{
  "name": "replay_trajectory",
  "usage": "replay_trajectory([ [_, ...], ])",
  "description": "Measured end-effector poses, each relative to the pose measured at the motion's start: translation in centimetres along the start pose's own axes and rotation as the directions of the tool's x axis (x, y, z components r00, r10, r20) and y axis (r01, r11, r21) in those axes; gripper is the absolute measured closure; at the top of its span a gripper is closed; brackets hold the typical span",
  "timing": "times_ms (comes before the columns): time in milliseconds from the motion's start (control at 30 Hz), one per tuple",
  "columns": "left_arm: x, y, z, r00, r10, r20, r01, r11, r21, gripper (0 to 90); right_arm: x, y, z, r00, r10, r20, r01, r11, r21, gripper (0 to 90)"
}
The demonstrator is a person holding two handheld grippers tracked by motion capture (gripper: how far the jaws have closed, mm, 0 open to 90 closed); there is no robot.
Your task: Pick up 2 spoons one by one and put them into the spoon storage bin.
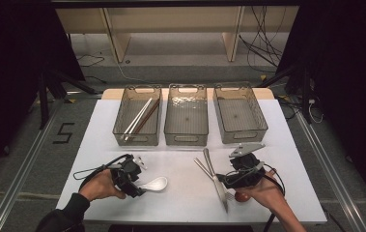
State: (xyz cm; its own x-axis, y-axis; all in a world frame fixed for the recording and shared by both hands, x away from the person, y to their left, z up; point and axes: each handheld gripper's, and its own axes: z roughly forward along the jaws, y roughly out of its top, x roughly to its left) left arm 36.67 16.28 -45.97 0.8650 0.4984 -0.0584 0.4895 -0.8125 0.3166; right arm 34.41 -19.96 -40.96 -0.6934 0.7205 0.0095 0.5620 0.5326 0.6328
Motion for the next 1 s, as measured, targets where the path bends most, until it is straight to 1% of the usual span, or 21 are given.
replay_trajectory([
  [33, -0.1, 0.0, 0.1, 0.9999, 0.009, -0.007, -0.009, 1.0, 0.004, 40.4, 0.0, 0.0, 0.0, 1.0, 0.003, 0.0, -0.003, 1.0, 0.0, 28.9],
  [67, -0.2, 0.0, 0.3, 0.9999, 0.007, -0.014, -0.007, 1.0, -0.002, 41.6, 0.0, 0.0, 0.0, 1.0, 0.003, 0.0, -0.003, 1.0, 0.0, 29.0],
  [133, -0.3, 0.1, 0.4, 0.9995, 0.027, -0.015, -0.027, 0.9996, 0.006, 45.0, 0.0, 0.0, 0.0, 1.0, 0.003, 0.001, -0.003, 1.0, 0.0, 28.9],
  [167, -0.3, 0.1, 0.6, 0.9994, 0.031, -0.018, -0.031, 0.9995, 0.012, 46.9, 0.0, 0.0, 0.0, 1.0, 0.003, 0.0, -0.003, 1.0, 0.001, 29.0],
  [233, -0.5, 0.2, 0.6, 0.9976, 0.058, -0.038, -0.057, 0.9981, 0.025, 50.1, 0.0, 0.0, 0.1, 1.0, 0.003, -0.001, -0.003, 1.0, 0.001, 29.0],
  [300, -0.6, 0.2, 0.7, 0.9978, 0.057, -0.033, -0.057, 0.9983, 0.017, 59.4, 0.0, 0.0, 0.1, 1.0, 0.003, 0.0, -0.003, 1.0, 0.002, 29.0],
  [367, -0.8, 0.3, 0.6, 0.9967, 0.072, -0.037, -0.072, 0.9972, 0.023, 62.3, 0.0, 0.0, 0.1, 1.0, 0.003, 0.0, -0.003, 1.0, 0.003, 29.1],
  [433, -1.1, 0.4, 0.7, 0.9955, 0.089, -0.032, -0.088, 0.9955, 0.033, 68.2, 0.0, 0.0, 0.1, 1.0, 0.003, 0.0, -0.003, 1.0, 0.003, 29.1],
  [500, -1.2, 0.5, 0.7, 0.9952, 0.093, -0.03, -0.092, 0.9952, 0.034, 71.9, 0.0, 0.0, 0.1, 1.0, 0.003, -0.001, -0.003, 1.0, 0.004, 29.1],
  [567, -1.2, 0.5, 0.6, 0.9959, 0.087, -0.027, -0.086, 0.9957, 0.034, 74.0, 0.0, 0.0, 0.1, 1.0, 0.001, 0.0, -0.001, 1.0, 0.002, 29.2],
  [733, -1.1, 0.5, 0.6, 0.9971, 0.073, -0.022, -0.072, 0.9969, 0.032, 74.8, 0.0, 0.0, 0.1, 1.0, 0.001, 0.0, -0.001, 1.0, 0.002, 29.2],
  [767, -1.0, 0.5, 0.6, 0.9981, 0.059, -0.019, -0.058, 0.9981, 0.022, 74.9, 0.0, 0.0, 0.0, 1.0, 0.001, 0.0, -0.001, 1.0, 0.002, 29.3],
  [833, -0.8, 0.5, 0.6, 0.9988, 0.047, -0.013, -0.046, 0.9989, 0.012, 75.0, 0.0, 0.0, 0.0, 1.0, 0.002, 0.001, -0.002, 1.0, 0.002, 29.3],
  [933, -0.1, 0.3, 0.5, 0.9999, 0.014, 0.0, -0.014, 0.9999, -0.007, 75.0, 0.0, 0.0, 0.0, 1.0, 0.003, 0.002, -0.003, 1.0, 0.001, 29.3],
  [967, 0.1, 0.2, 0.4, 1.0, 0.003, -0.002, -0.003, 0.9999, -0.013, 75.0, 0.0, 0.0, 0.0, 1.0, 0.003, 0.002, -0.003, 1.0, 0.002, 29.2],
  [1000, 0.2, 0.2, 0.3, 0.9999, -0.009, 0.007, 0.009, 0.9996, -0.028, 75.1, 0.0, 0.0, 0.0, 1.0, 0.003, 0.002, -0.003, 1.0, 0.002, 29.3],
])
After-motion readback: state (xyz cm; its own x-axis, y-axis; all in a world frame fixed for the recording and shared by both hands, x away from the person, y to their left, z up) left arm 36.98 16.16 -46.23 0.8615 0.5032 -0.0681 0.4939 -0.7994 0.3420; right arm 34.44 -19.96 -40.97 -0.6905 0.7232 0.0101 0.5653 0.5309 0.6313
